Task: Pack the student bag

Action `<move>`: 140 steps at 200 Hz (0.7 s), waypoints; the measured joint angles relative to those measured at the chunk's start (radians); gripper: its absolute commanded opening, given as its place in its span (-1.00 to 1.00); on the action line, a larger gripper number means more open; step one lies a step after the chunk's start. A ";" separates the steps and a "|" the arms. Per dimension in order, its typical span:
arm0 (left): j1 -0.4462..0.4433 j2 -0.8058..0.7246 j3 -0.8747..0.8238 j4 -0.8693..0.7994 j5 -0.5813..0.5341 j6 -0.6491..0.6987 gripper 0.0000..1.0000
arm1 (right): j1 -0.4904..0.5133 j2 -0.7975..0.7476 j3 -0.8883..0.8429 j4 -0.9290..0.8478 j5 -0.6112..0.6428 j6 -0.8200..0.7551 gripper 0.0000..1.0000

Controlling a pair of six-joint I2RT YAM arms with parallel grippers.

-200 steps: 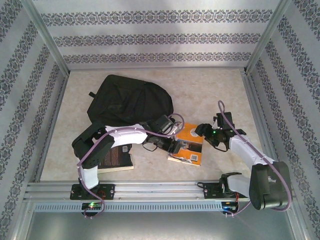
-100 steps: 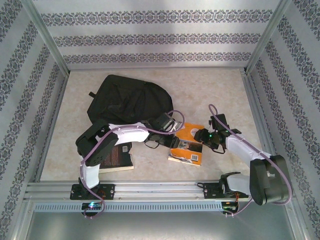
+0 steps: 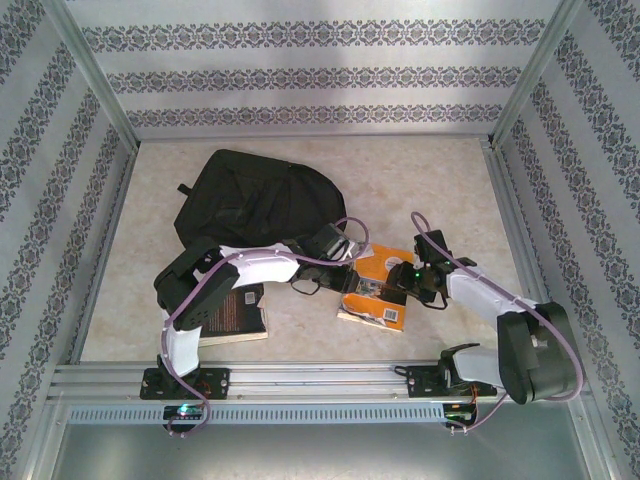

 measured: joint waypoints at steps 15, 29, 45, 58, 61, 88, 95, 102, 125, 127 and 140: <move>0.002 0.001 0.000 0.000 0.003 -0.005 -0.33 | 0.000 -0.009 0.002 -0.005 -0.002 0.000 0.06; 0.003 0.001 0.000 0.000 0.002 -0.008 -0.35 | 0.001 -0.042 0.001 -0.021 -0.005 0.005 0.04; 0.003 0.001 0.000 -0.001 -0.001 -0.008 -0.36 | 0.001 -0.115 0.000 -0.045 -0.010 0.017 0.01; 0.003 0.001 -0.001 0.000 -0.005 -0.008 -0.37 | 0.000 -0.191 0.000 -0.052 -0.027 0.032 -0.01; 0.003 0.001 -0.002 0.000 -0.005 -0.008 -0.37 | 0.001 -0.206 0.000 -0.051 -0.033 0.034 -0.02; 0.003 0.001 -0.005 0.004 -0.005 -0.008 -0.38 | 0.001 -0.286 0.000 -0.029 -0.102 0.068 -0.04; 0.003 0.001 -0.005 0.005 -0.005 -0.008 -0.39 | 0.000 -0.286 -0.002 -0.014 -0.124 0.077 -0.04; 0.003 0.001 -0.006 0.005 -0.006 -0.008 -0.39 | 0.000 -0.280 -0.006 0.004 -0.145 0.084 -0.04; 0.003 0.004 -0.006 0.012 -0.004 -0.008 -0.39 | 0.001 -0.225 -0.025 0.048 -0.205 0.102 -0.06; 0.003 0.004 -0.006 0.013 -0.003 -0.008 -0.40 | 0.001 -0.219 -0.027 0.050 -0.209 0.103 -0.07; 0.003 0.005 -0.006 0.019 0.002 -0.008 -0.40 | 0.001 -0.182 -0.037 0.060 -0.229 0.106 -0.07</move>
